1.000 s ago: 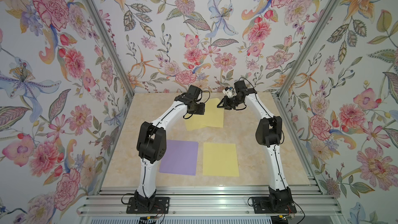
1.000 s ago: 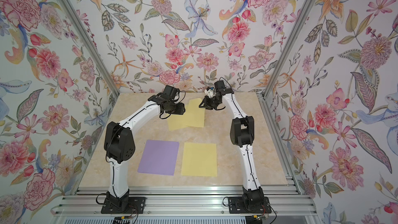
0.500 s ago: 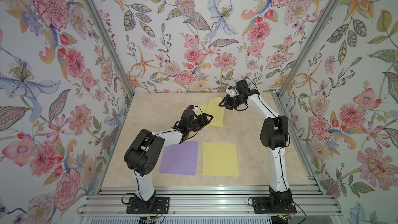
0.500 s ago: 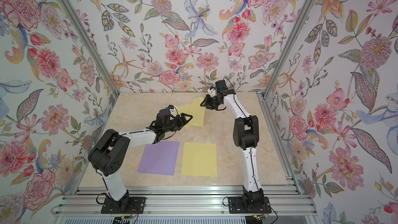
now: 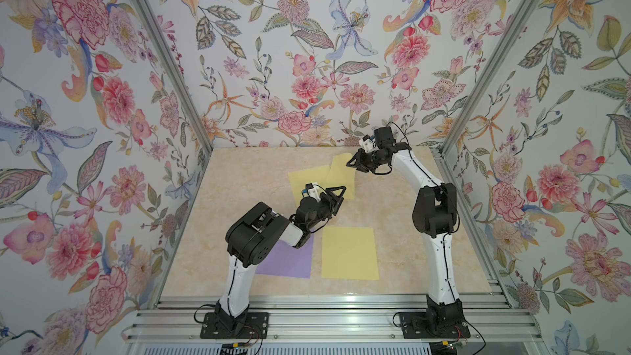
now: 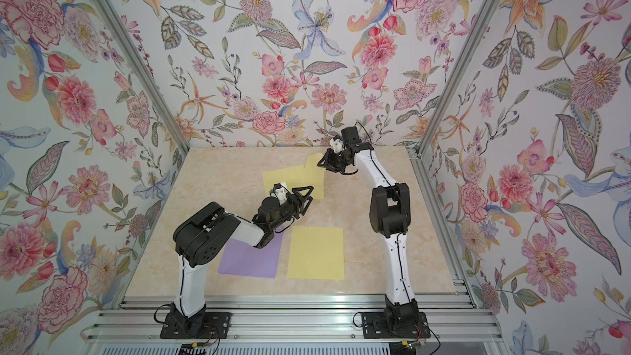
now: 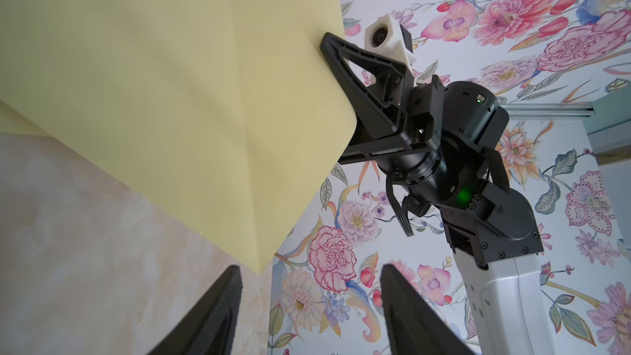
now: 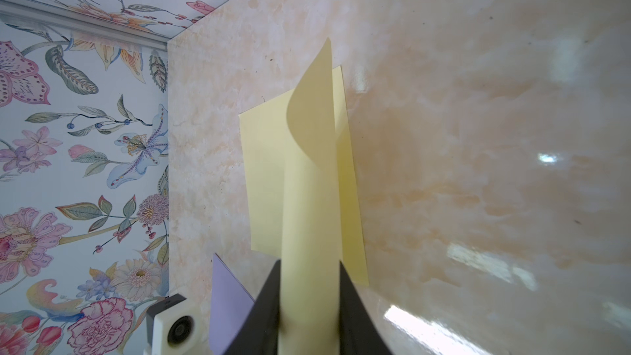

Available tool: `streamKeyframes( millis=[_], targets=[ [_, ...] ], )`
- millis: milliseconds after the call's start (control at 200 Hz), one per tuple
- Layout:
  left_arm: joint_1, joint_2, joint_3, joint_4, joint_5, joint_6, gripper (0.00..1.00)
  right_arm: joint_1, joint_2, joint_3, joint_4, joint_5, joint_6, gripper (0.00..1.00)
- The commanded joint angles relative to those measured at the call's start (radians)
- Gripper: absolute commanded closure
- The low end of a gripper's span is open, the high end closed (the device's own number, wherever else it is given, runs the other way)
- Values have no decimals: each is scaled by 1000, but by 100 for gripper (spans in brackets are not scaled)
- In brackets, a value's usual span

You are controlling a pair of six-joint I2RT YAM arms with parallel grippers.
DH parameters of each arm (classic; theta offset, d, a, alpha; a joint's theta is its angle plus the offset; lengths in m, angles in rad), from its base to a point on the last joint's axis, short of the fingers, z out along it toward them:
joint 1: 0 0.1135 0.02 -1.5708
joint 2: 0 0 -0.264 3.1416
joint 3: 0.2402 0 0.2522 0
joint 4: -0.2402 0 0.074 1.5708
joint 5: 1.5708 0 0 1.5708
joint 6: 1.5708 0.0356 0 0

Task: Sort the scattered colored papers by color
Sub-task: Pick up the colored paper from the center of the board, then place the colored paper.

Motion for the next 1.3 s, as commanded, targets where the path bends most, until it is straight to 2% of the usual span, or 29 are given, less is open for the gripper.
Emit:
streamKeyframes(
  millis=[0, 215, 475, 820, 1060, 1295],
  targets=[
    [-37, 102, -3, 187, -131, -163, 34, -3, -49, 16, 9, 1, 9, 74],
    [-45, 150, 61, 190, -160, -161, 37, -5, -52, 13, 4, 0, 0, 75],
    [-60, 253, 172, 176, -193, -219, 39, -5, -48, 18, 11, -10, 6, 75],
    [-91, 114, 59, 120, -214, -216, 39, -9, -14, 51, -5, -16, -2, 76],
    [-125, 233, 152, 130, -249, -268, 38, 1, -9, 52, -9, -19, -2, 77],
    [-106, 284, 180, 151, -326, -207, 41, 0, -15, 65, -47, -24, -18, 77]
  ],
)
